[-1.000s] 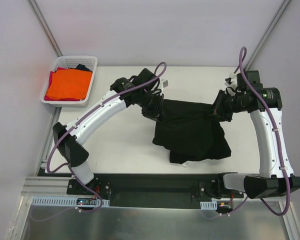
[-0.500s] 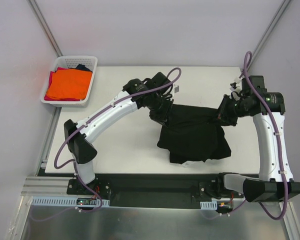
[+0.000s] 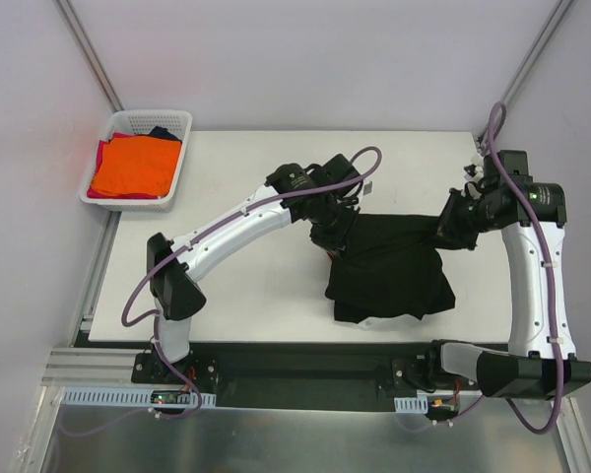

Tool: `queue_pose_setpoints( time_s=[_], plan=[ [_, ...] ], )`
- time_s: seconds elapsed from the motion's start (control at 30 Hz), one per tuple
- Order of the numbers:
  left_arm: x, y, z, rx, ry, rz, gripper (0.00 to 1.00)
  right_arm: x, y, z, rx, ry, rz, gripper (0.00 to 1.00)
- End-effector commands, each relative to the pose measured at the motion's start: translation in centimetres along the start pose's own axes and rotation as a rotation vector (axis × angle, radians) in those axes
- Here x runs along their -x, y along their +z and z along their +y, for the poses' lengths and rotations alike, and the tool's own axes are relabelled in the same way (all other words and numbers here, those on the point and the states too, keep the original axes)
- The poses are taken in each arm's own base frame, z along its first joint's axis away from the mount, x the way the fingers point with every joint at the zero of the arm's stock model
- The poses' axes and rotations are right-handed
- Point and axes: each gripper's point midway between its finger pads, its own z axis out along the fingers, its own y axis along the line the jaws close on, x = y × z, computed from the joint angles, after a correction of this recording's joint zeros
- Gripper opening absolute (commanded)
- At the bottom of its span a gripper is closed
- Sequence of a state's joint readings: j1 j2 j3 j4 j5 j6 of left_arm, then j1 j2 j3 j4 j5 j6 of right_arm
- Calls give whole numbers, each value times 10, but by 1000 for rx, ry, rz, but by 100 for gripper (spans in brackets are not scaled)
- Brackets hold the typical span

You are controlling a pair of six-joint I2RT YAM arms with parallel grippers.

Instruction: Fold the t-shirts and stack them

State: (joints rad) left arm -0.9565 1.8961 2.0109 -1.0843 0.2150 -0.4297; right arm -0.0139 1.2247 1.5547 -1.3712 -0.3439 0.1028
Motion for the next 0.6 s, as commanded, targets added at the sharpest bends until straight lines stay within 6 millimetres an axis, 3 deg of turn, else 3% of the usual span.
queue_pose_setpoints(
  time_s=[0.0,0.1,0.27,0.57],
  plan=[
    [-25,-5,16,102,9,106,0,-47,-29,-44,-208,74,115,1],
    [-24,-4,13,108,25,108,0,-48,-34,-49,-226,92,106,1],
    [-23,-7,13,124,40,92,0,-58,-30,-40,-164,141,137,1],
    [-32,-9,10,220,101,65,0,-63,-36,-45,-158,62,93,1]
  ],
)
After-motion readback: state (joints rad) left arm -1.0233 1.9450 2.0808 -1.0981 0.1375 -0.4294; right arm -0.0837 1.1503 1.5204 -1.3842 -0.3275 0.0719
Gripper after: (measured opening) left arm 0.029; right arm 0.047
